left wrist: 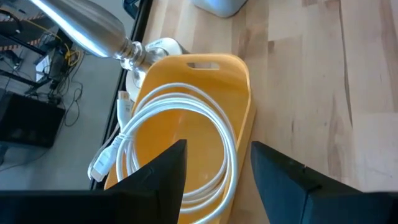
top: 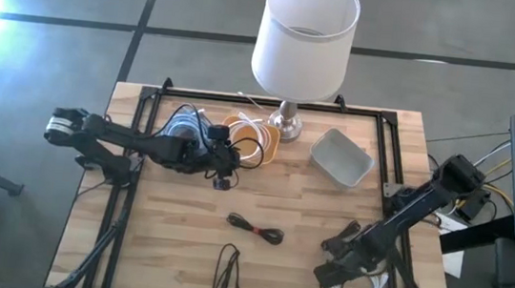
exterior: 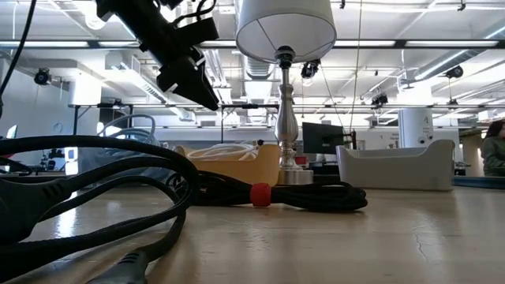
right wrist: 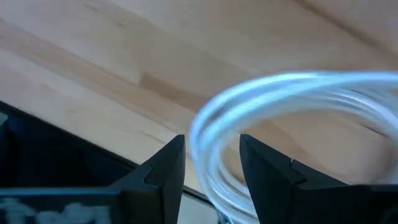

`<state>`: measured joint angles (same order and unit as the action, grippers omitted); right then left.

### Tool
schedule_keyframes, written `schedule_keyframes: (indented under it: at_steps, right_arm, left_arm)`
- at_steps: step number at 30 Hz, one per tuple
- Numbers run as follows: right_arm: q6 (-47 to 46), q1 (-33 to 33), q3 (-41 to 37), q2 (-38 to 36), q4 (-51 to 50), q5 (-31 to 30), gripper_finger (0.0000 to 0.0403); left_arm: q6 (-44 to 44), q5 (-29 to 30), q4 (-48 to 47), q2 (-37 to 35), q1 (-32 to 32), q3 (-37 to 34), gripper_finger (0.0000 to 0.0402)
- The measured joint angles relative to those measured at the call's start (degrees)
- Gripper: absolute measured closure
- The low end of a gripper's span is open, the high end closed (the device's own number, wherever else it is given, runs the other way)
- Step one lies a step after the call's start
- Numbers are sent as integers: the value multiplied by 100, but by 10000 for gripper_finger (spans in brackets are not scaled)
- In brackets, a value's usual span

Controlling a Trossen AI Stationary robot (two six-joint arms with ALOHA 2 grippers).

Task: Sort HDMI cables
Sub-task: Put the white HDMI cable into the yellow bin

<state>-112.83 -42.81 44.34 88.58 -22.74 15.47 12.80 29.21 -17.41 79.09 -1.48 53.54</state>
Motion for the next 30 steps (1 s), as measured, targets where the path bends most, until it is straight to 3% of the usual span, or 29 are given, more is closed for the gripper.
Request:
schedule_keyframes:
  at_steps: [3,7,11,16,22,25,30]
  right_arm:
    - [-12,4,4,446,526,84,257]
    - [-110,34,51,991,651,657,259]
    - [392,43,61,1193,642,822,269]
    - [1040,67,37,973,548,461,305]
    - [1776,75,158,568,403,115,381]
    - [2521,53,430,350,513,117,385]
    - [2744,37,1011,102,343,234,387]
  left_arm:
    - [0,0,2,0,-1,0,221]
    - [0,-1,-3,0,-8,0,221]
    - [0,-4,-2,0,-8,0,223]
    - [0,-3,1,0,-8,0,223]
    - [0,-4,44,0,-8,0,223]
    - [-27,-4,44,0,-8,0,223]
    - [-95,-6,38,0,-8,0,223]
